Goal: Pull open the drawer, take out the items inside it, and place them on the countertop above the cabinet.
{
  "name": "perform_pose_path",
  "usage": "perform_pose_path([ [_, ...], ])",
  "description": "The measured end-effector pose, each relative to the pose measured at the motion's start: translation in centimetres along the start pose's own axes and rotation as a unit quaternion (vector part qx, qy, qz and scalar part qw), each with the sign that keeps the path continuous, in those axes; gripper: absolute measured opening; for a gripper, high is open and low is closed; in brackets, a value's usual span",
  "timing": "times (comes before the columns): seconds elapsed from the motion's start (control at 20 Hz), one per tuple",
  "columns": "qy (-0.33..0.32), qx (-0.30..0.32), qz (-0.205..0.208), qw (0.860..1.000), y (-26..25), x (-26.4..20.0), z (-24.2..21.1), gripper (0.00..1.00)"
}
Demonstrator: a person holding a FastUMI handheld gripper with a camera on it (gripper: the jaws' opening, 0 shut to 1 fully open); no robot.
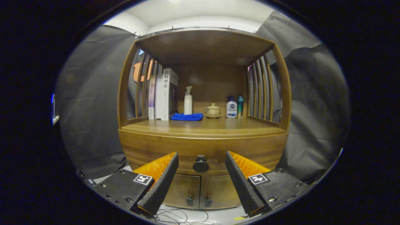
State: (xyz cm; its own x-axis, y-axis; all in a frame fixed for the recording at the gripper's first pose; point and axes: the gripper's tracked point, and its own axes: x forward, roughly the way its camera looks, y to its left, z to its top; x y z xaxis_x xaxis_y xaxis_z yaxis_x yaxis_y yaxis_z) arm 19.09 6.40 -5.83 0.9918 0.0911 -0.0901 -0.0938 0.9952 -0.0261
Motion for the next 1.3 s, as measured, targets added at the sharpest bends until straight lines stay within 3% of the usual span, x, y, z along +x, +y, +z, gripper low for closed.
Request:
perform_pose_path([
  [0.4,0.041,-0.013,-0.013,0.999,0.1,6.7,-4.7,0.94],
  [0.65,0.046,0.001,-0.018,0.999,-0.3,7.9,-4.9,0.78],
  [0.85,0.039,-0.002,-0.025,0.999,-0.3,7.9,-5.1,0.62],
  [0.95,0.034,-0.005,-0.029,0.999,-0.3,8.3,-4.9,0.49],
  [1.3,0.054,0.002,-0.025,0.998,-0.3,8.0,-5.2,0.39],
])
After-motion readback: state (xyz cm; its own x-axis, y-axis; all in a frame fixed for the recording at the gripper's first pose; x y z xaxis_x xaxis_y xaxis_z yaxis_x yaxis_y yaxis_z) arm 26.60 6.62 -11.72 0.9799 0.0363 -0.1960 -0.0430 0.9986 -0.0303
